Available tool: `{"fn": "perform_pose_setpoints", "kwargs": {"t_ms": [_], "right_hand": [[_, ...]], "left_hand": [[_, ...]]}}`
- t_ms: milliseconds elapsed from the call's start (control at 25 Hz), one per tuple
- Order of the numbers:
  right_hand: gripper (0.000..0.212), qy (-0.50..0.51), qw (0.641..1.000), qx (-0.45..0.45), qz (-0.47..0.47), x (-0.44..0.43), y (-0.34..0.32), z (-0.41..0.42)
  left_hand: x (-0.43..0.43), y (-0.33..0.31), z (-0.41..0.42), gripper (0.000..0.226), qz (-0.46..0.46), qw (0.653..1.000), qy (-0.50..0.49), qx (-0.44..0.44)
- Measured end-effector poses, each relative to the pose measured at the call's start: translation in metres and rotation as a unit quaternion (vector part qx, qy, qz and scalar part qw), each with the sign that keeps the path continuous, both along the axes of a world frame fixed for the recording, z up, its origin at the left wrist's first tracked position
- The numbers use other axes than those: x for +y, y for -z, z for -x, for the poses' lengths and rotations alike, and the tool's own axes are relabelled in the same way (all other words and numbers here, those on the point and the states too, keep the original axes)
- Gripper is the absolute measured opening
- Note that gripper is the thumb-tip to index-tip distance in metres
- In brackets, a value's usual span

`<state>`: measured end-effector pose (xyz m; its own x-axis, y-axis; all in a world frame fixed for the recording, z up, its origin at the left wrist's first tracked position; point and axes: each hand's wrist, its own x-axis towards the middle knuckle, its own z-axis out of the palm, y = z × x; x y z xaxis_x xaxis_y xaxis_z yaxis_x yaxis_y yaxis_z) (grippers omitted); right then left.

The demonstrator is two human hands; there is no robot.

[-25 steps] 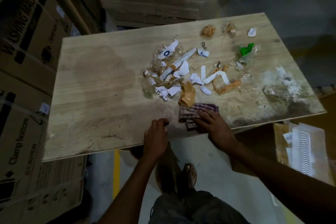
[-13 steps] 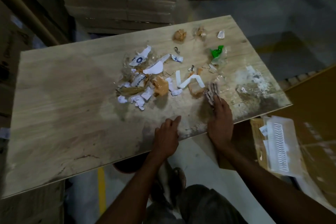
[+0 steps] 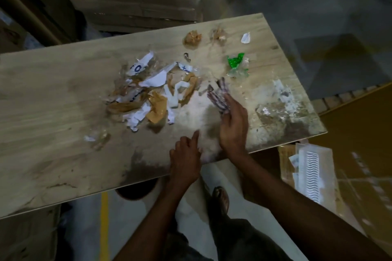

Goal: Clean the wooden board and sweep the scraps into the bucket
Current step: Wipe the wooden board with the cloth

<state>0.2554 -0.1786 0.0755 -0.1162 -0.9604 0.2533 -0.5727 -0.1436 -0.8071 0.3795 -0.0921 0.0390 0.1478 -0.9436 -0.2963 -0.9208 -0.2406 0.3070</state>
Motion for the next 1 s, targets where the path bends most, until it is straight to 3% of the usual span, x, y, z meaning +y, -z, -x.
{"fn": "perform_pose_setpoints", "kwargs": {"t_ms": [120,200,320,400,520,640,800,920,1000], "right_hand": [[0.054,0.134,0.991,0.005,0.018,-0.022,-0.012,0.088],[0.055,0.197,0.978,0.065,-0.011,-0.039,-0.003,0.143],[0.058,0.153,0.945,0.253,-0.137,-0.048,0.028,0.185],[0.056,0.114,0.932,0.299,-0.171,-0.043,0.042,0.173],[0.067,-0.025,0.959,0.24,-0.151,-0.044,0.043,0.125],[0.053,-0.103,0.984,0.099,-0.102,-0.061,0.04,0.081],[0.046,0.023,0.996,-0.05,-0.07,-0.071,0.013,0.073],[0.05,0.205,0.977,-0.009,-0.059,-0.096,0.006,0.117],[0.059,0.207,0.967,0.048,-0.138,-0.126,0.012,0.137]], "left_hand": [[-0.02,0.001,0.055,0.066,0.042,0.996,0.055,0.054],[-0.034,-0.001,0.089,0.07,0.051,0.992,0.091,0.07],[-0.051,0.003,0.12,0.066,0.038,0.991,0.121,0.035],[-0.056,0.008,0.123,0.059,0.047,0.995,0.069,0.062],[-0.045,0.016,0.12,0.033,0.172,0.962,-0.041,0.207],[-0.032,0.015,0.107,0.024,0.222,0.94,-0.117,0.23],[-0.024,0.007,0.092,0.02,0.215,0.954,-0.109,0.177],[-0.036,0.005,0.087,0.017,0.191,0.946,-0.161,0.208],[-0.045,0.005,0.085,0.013,0.157,0.951,-0.161,0.214]]}}
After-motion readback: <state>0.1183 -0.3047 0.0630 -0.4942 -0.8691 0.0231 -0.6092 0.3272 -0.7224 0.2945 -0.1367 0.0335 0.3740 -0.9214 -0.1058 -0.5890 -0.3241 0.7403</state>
